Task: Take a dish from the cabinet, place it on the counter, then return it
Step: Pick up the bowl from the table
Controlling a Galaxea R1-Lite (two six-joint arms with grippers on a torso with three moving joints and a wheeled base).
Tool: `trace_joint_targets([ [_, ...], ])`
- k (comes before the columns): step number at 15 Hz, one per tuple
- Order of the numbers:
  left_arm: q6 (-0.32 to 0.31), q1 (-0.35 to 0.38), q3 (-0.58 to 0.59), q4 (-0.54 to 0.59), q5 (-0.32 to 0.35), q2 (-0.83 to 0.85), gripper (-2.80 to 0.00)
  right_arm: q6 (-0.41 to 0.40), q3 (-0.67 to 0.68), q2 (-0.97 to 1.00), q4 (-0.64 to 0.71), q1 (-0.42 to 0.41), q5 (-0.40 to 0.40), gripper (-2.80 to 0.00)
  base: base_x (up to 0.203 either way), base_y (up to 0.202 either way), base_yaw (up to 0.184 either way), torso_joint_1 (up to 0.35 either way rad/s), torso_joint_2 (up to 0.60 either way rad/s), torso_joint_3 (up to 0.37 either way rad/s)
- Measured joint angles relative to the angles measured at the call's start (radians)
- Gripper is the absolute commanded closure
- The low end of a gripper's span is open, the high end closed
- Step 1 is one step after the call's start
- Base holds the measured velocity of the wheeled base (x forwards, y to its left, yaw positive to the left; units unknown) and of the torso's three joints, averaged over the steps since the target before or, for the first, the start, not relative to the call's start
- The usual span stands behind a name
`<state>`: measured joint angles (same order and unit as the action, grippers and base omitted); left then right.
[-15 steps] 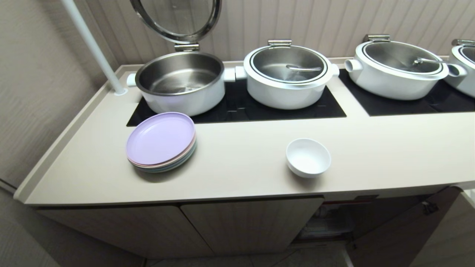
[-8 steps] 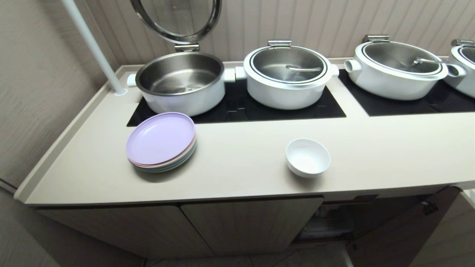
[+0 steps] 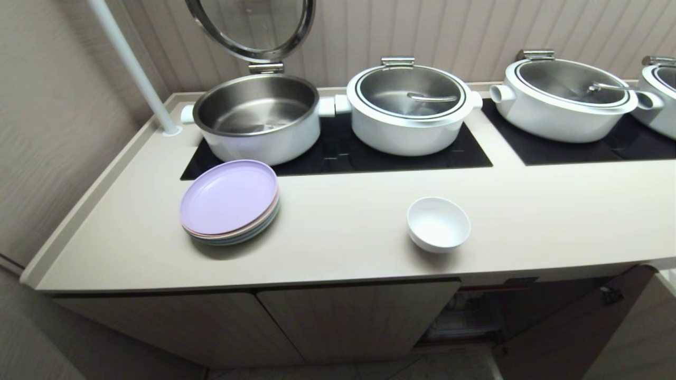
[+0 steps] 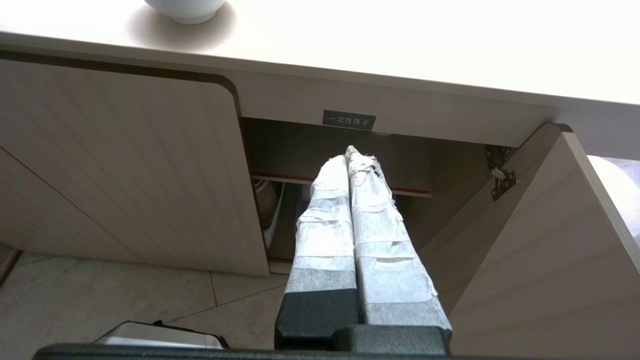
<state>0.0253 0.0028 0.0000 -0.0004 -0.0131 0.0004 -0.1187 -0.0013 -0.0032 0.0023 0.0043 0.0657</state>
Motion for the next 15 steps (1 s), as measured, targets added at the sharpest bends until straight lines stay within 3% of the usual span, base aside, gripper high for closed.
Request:
trace_joint_targets([
  [8, 0.000, 0.000, 0.000, 0.000, 0.000, 0.000, 0.00, -0.040, -0.007, -0.001, -0.042, 0.000, 0.011, 0.00, 0.000, 0.000, 0.000, 0.000, 0.00, 0.000],
  [15, 0.000, 0.000, 0.000, 0.000, 0.000, 0.000, 0.00, -0.041, -0.165, 0.005, 0.002, 0.000, 0.045, 0.00, 0.000, 0.000, 0.000, 0.000, 0.00, 0.000],
])
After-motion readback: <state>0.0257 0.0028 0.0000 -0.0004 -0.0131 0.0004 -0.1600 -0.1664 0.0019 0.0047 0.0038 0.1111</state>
